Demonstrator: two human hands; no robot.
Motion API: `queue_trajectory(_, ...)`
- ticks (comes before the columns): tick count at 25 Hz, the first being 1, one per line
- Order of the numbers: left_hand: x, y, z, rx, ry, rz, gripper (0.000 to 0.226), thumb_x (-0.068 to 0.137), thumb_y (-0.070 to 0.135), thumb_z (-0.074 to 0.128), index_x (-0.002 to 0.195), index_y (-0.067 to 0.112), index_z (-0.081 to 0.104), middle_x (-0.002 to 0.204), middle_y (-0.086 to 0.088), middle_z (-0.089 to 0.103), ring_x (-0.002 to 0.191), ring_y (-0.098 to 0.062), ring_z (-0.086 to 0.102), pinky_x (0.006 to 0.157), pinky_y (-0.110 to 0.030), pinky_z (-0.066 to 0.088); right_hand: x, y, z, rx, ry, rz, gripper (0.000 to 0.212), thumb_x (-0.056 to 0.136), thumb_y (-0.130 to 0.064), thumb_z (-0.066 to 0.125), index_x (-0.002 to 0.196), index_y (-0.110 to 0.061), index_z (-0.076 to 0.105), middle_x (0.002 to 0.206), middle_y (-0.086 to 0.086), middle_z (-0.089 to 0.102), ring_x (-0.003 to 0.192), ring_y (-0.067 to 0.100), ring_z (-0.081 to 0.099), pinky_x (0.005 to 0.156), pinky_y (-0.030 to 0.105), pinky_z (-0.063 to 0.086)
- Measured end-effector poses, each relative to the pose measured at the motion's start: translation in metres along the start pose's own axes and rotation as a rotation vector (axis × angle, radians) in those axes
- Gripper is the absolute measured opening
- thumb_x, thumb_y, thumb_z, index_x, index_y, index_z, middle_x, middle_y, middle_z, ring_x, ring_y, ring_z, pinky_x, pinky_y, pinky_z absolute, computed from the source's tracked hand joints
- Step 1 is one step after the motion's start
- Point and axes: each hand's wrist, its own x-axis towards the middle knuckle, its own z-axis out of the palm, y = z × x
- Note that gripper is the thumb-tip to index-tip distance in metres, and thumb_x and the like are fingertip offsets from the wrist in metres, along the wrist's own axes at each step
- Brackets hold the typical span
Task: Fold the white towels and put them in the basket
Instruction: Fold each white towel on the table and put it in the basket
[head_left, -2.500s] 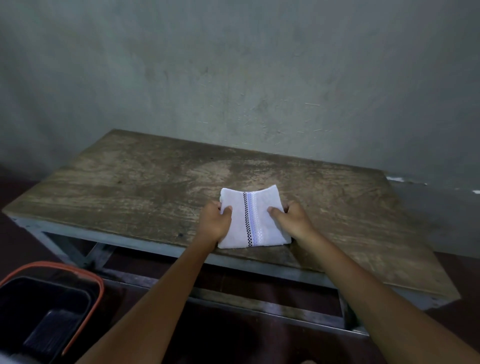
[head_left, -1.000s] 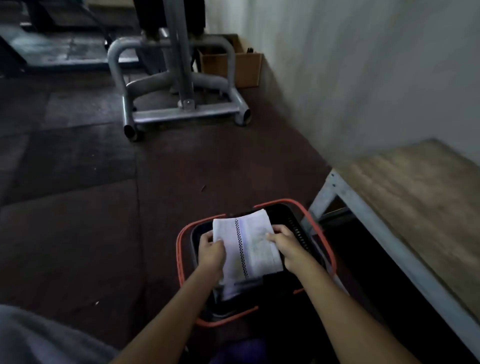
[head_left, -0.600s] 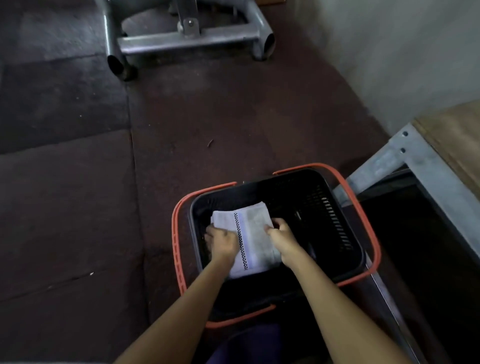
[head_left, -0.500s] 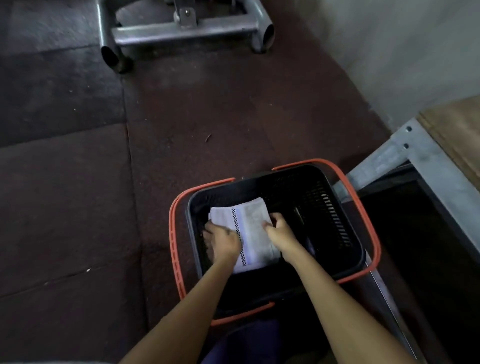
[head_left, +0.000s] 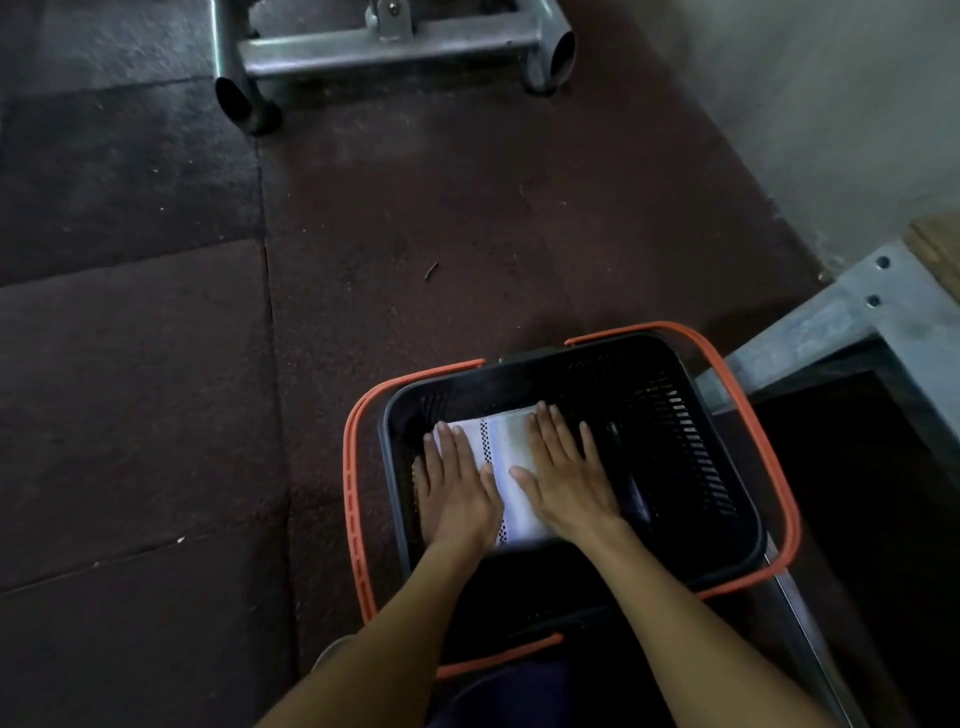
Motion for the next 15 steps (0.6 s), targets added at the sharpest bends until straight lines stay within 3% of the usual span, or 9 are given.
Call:
queue_trajectory(2,0.002,0.002,0.007,0.045,0.065,-0.025,0.069,0.089,0.040,0.014,0.145,0.001,0.024,0.154,-0.017,0.022,0.141,-0.032,0.025,0.113,-0.040,0.006,0.002,-0.005,0.008,-0.011,0.016,0.008,0.072,0.086,-0.052,0.031,0.137,-0.002,0.041,0.146,0.014,0.042,0.136,0.023,0.038,0.108,0.047,0.021)
queue_trajectory(4,0.008,0.000,0.016,0.061,0.087,0.002,0.063,0.090,0.035,0.028,0.140,-0.003,0.034,0.147,-0.021,0.034,0.136,-0.035,0.035,0.110,-0.042,0.013,0.008,-0.004,0.016,0.005,0.064,0.013,0.072,0.087,-0.052,0.033,0.138,-0.002,0.041,0.147,0.014,0.041,0.136,0.024,0.040,0.109,0.048,0.020)
queue_trajectory(8,0.016,0.002,0.020,0.007,0.046,0.007,0.064,0.090,0.036,0.028,0.140,-0.003,0.032,0.148,-0.023,0.032,0.137,-0.037,0.032,0.113,-0.040,0.008,0.021,0.002,0.022,0.045,0.073,-0.004,0.071,0.085,-0.052,0.034,0.139,-0.005,0.037,0.146,0.013,0.043,0.137,0.023,0.033,0.109,0.047,0.020)
queue_trajectory(10,0.012,0.003,0.007,0.048,0.005,-0.005,0.073,0.088,0.043,0.010,0.145,-0.001,0.019,0.155,-0.019,0.016,0.143,-0.035,0.017,0.117,-0.037,0.003,0.015,0.000,0.012,0.041,0.047,-0.003,0.070,0.084,-0.053,0.034,0.138,-0.008,0.033,0.143,0.012,0.046,0.134,0.021,0.031,0.107,0.047,0.021)
queue_trajectory(12,0.006,0.004,-0.015,0.093,-0.085,-0.001,0.086,0.077,0.049,-0.007,0.148,0.003,0.008,0.158,-0.016,0.001,0.146,-0.030,-0.001,0.118,-0.039,-0.001,0.003,-0.005,-0.010,0.073,-0.004,0.029,0.068,0.083,-0.053,0.034,0.136,-0.011,0.037,0.140,0.012,0.050,0.131,0.023,0.040,0.105,0.045,0.027)
queue_trajectory(15,-0.017,0.023,-0.077,0.121,0.009,0.083,0.063,0.092,0.044,0.011,0.136,0.008,0.039,0.152,-0.015,0.028,0.143,-0.030,0.017,0.115,-0.047,0.012,-0.018,-0.002,-0.085,0.134,0.073,0.117,0.055,0.089,-0.042,0.042,0.139,-0.019,0.041,0.141,0.009,0.049,0.127,0.026,0.047,0.103,0.041,0.036)
